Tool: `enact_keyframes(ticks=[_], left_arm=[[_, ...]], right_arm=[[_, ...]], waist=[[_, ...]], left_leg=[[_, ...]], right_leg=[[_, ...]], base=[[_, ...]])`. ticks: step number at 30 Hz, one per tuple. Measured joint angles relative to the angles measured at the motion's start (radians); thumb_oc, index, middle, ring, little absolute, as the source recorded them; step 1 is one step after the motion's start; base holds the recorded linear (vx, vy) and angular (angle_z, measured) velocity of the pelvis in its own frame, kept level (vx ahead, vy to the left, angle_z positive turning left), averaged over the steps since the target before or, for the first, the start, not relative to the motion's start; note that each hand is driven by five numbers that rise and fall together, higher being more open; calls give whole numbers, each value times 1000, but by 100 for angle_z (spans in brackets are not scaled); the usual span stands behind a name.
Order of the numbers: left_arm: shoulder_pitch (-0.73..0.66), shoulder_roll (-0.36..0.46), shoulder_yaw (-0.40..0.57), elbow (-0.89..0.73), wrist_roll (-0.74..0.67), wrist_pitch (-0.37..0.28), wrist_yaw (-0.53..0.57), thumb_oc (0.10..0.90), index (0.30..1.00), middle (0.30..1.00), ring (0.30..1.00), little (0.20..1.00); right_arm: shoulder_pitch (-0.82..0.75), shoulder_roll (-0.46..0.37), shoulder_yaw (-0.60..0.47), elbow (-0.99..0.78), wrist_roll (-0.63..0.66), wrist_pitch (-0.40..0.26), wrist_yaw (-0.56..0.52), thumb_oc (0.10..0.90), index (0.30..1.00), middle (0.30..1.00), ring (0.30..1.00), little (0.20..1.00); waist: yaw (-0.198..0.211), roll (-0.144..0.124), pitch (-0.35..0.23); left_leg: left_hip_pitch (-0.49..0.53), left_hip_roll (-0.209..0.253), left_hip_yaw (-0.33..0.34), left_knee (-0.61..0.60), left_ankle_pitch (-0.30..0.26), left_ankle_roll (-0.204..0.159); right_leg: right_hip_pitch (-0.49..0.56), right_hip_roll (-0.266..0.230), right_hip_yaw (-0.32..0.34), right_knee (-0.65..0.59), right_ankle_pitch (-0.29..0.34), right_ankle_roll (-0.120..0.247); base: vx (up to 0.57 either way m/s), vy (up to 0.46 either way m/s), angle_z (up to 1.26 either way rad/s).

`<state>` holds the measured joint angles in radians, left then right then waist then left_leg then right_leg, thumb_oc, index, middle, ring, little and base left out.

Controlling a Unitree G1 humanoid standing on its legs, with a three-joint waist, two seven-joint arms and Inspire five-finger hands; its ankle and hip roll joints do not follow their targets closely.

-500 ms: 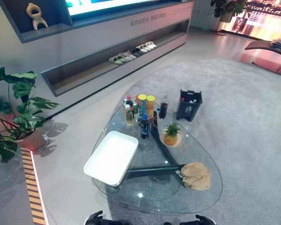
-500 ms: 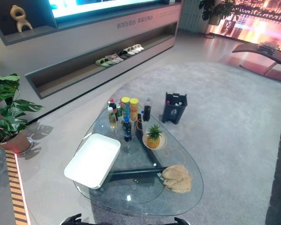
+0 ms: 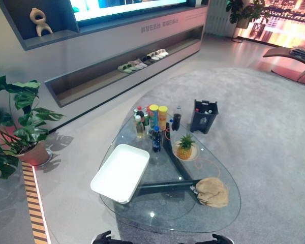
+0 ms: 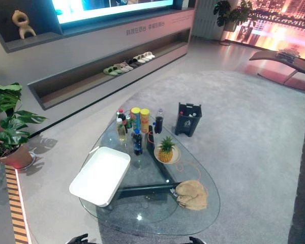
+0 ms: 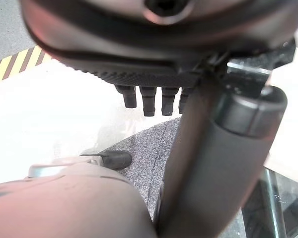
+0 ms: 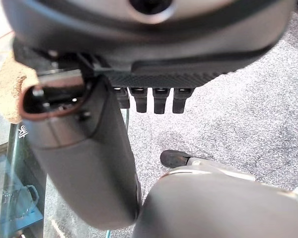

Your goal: Wipe the table with a cloth and put it in the basket.

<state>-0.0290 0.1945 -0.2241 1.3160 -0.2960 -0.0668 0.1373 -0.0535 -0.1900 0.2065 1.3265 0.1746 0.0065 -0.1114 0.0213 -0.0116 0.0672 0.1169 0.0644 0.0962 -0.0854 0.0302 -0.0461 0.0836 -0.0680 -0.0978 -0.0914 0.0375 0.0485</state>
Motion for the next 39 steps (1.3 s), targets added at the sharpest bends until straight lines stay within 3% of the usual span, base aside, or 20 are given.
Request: enact_keyframes(ticks=[9,14,22,26,34,39], left_arm=[[6,0,-1,-2,0,2,4,800,900,900,900,900],[33,6,-1,-52,-1,8,8,800,900,900,900,900],[58,18,2,-101,-5,9,28,800,900,900,900,900],[45,26,3,-121,-6,0,35,800,900,900,900,900],[-128,27,-39,-124,-87,-49,54,800,900,900,900,900],[-166,24,-59,-160,-116,-88,52,800,900,900,900,900]], right_arm=[[34,-4,46,-62,-18,-131,-64,800,900,900,900,900],[75,-16,94,-348,-20,-163,-125,800,900,900,900,900],[74,-48,109,-652,-58,-166,-214,800,900,900,900,900],[59,-71,109,-727,-100,-170,-306,800,900,900,900,900],[-115,-153,104,-768,-231,-157,-596,800,900,900,900,900],[-215,-169,89,-832,-354,-61,-753,800,900,900,900,900]], waist=[[-1,1,-6],[-7,0,-6],[-23,-15,13],[-25,-21,80],[-29,-9,298],[-31,20,389]], left_leg=[[0,0,0,0,0,0],[-9,0,3,-1,0,0],[-32,0,11,1,1,0],[-48,0,24,23,0,1],[-285,-9,13,166,-2,3],[-359,-16,7,200,-3,-2]], right_leg=[[0,0,0,0,2,1],[-12,1,5,0,0,3],[-38,1,15,2,9,8],[-55,1,23,16,14,6],[-280,-6,25,153,17,1],[-368,-12,32,212,7,-2]], base=[[-3,-1,0],[0,-11,-2],[4,1,-2],[-125,-18,-8],[-143,33,2],[-50,49,0]])
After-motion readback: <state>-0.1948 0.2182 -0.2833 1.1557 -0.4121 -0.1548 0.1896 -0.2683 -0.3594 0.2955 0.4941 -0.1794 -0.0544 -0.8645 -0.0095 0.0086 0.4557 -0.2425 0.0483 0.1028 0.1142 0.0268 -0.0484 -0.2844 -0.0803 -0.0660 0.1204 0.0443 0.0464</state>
